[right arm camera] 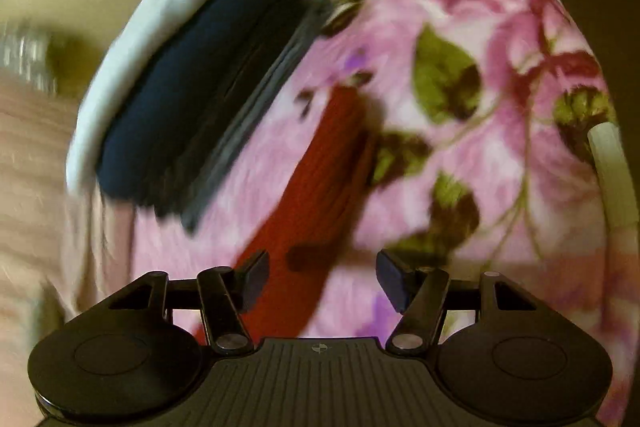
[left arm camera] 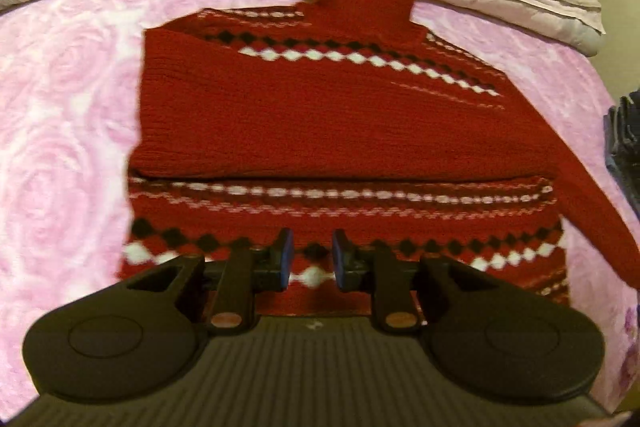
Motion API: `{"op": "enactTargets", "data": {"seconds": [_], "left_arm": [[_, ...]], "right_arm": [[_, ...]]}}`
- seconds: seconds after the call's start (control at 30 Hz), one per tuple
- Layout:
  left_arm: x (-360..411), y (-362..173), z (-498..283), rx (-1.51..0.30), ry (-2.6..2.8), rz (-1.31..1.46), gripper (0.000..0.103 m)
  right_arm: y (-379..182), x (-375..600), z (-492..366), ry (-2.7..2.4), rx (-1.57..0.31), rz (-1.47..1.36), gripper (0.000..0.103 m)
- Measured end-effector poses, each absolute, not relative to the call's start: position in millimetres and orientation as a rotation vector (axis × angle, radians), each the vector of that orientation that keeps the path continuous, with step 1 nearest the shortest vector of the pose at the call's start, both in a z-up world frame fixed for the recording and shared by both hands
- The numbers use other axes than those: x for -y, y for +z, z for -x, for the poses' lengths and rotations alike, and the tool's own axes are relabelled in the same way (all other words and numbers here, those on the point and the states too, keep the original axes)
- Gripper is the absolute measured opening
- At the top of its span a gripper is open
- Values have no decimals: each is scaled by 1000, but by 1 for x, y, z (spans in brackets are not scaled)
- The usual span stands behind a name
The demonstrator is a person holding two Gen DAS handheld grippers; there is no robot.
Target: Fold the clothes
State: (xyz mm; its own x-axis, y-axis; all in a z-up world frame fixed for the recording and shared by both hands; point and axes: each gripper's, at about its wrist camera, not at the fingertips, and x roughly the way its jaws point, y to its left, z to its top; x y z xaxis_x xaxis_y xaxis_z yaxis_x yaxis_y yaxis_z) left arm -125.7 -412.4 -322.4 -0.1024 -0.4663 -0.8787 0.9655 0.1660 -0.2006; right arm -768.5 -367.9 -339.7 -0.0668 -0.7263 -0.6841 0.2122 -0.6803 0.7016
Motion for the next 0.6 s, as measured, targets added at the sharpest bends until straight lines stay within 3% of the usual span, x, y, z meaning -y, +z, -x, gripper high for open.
{"op": "enactTargets", "data": {"seconds": [0.03, 0.13, 0.2, 0.43, 0.6], "left_arm": [[414, -323, 131, -1058, -1357, -627, 16], [417, -320, 141, -1043, -1386, -631, 16], [418, -317, 142, -1037, -1395, -629, 16], [414, -306, 120, -1050, -1365, -551, 16], [403, -303, 88, -1103, -1302, -443, 16]], "right_arm": [[-344, 370, 771, -1806, 591, -1555, 61], [-345, 387, 772, -1809, 494, -1562, 12], [-337, 397, 769, -1841, 398, -1542, 7], [-250, 457, 696, -1866, 126, -1158, 4], [-173, 503, 539, -1508, 14, -788, 5]]}}
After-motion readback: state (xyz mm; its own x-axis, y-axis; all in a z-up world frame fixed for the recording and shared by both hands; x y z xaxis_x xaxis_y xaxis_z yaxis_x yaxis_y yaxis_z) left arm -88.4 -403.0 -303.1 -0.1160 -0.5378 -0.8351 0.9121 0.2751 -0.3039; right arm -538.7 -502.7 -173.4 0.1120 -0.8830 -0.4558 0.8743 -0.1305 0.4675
